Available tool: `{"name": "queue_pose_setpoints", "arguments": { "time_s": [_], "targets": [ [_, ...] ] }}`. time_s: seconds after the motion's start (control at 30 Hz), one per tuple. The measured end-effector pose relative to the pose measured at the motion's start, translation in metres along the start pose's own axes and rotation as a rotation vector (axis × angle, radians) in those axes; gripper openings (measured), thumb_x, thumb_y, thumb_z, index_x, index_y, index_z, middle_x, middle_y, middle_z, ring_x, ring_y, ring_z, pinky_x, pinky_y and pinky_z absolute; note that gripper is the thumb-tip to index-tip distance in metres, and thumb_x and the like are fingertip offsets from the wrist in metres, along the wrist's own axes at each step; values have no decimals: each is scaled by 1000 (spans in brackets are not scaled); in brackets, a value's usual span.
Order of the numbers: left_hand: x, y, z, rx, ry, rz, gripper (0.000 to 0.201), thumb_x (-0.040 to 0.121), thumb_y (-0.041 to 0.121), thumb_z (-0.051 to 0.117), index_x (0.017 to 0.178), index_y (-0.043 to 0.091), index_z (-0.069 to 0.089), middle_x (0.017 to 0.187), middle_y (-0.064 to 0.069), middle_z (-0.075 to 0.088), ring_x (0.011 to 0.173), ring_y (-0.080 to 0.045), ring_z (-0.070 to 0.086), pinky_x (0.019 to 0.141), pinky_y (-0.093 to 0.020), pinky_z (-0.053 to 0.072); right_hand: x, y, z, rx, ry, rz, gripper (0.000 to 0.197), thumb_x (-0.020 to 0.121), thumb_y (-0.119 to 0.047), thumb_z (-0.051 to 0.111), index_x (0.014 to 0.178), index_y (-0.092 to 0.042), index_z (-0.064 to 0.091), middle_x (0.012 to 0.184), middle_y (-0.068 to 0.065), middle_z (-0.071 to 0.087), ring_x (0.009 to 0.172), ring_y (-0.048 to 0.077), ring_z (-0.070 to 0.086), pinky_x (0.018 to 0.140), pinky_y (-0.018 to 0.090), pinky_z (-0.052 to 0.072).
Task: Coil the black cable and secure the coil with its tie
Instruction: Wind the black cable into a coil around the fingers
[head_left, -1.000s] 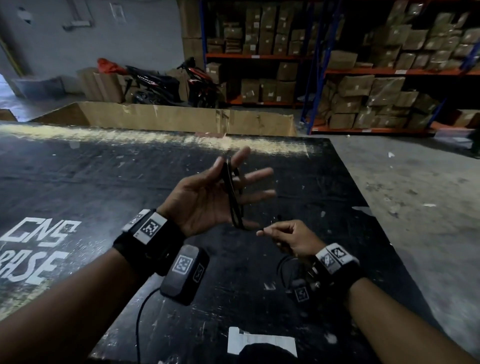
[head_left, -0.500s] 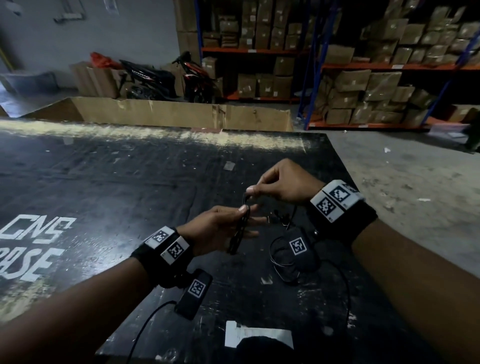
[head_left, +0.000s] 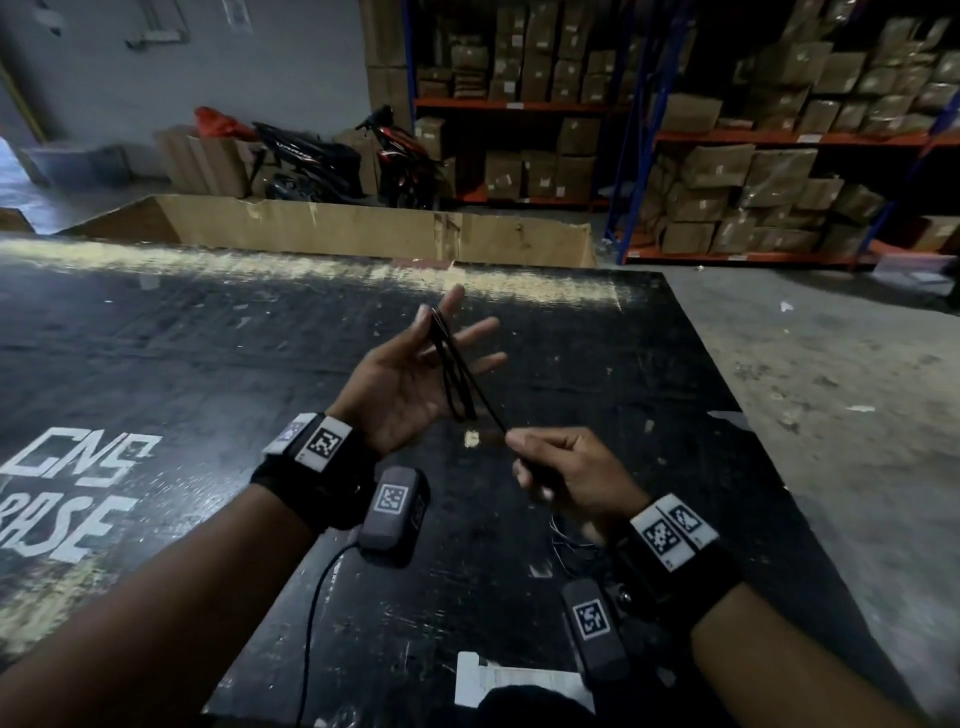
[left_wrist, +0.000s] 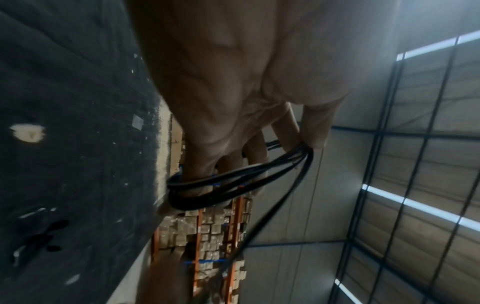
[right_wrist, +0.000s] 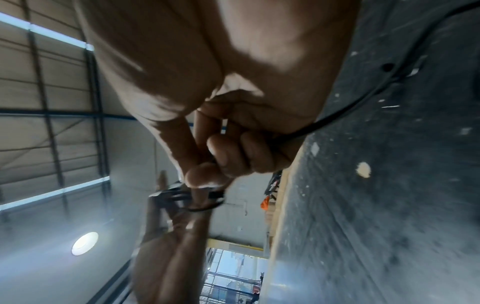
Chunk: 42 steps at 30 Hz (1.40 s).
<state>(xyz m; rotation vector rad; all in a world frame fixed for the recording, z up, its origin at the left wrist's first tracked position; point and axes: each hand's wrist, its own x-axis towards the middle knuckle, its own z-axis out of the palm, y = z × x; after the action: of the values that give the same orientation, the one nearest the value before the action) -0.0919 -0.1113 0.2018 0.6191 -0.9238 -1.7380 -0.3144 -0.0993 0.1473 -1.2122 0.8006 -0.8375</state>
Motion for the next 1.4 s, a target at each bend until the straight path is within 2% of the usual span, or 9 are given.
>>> {"name": "queue_pose_setpoints", "arguments": {
  "time_s": [0.4,0.5,0.63,0.73,0.83,0.97,1.13,1.23,1.4],
  "targets": [
    [-12,19,27,-92,-392,-109,43,102,43,43,142,33,55,166,-17,33,151,-48,30,109,-86,6,15,44,-43,-89,80,146,30,85,-27,70,103,-5,80,48,-7,38,38,4,26,39,18,19],
    [-19,-2,31,-47,-489,-338,44,99,37,57,140,22,59,163,-18,35,151,-47,31,112,-75,25,31,21,-56,-225,179,75,14,90,-17,71,93,-8,82,48,1,50,37,6,36,40,20,25],
    [-23,-26,35,288,-336,-420,48,104,21,48,123,-23,54,146,-17,58,127,-29,66,87,-40,58,44,-27,-58,-556,96,2,13,81,-34,79,83,-22,85,91,39,71,74,26,55,66,38,43],
    [-18,-39,36,418,-272,-504,41,103,12,45,89,-18,70,130,-1,70,109,-11,74,72,-20,58,45,-61,-48,-811,-5,-21,12,84,-32,78,79,-23,84,72,18,76,59,21,53,56,31,39],
    [-16,-50,18,530,-221,-480,48,108,12,41,109,-34,54,122,7,76,110,-3,72,80,-20,57,44,-82,-29,-939,-24,-51,13,85,-27,79,83,-16,84,69,1,78,57,5,64,58,25,48],
    [-9,-57,10,579,-120,-372,43,108,15,44,129,-20,56,120,1,75,104,-7,74,77,-20,58,31,-82,-12,-1039,38,-103,10,84,-26,79,84,-17,84,75,-4,80,65,-3,70,54,9,45],
    [8,-46,22,477,27,-318,35,109,14,40,117,-5,68,106,0,80,101,-10,76,61,-19,58,12,-67,-20,-869,175,-234,11,87,-21,75,94,-20,84,78,-3,80,68,1,72,64,18,53],
    [10,-40,10,347,89,-209,36,107,26,44,123,10,72,136,4,70,128,-26,65,83,-39,60,4,-52,-24,-661,210,-286,13,92,-19,71,97,-17,83,62,0,74,53,4,63,56,20,47],
    [12,-26,-4,189,42,-137,44,100,44,46,142,38,59,152,-4,58,140,-34,54,116,-77,21,2,-24,-28,-176,207,-179,13,93,-11,67,97,-11,80,52,1,60,37,6,38,38,16,27]
  ]
}}
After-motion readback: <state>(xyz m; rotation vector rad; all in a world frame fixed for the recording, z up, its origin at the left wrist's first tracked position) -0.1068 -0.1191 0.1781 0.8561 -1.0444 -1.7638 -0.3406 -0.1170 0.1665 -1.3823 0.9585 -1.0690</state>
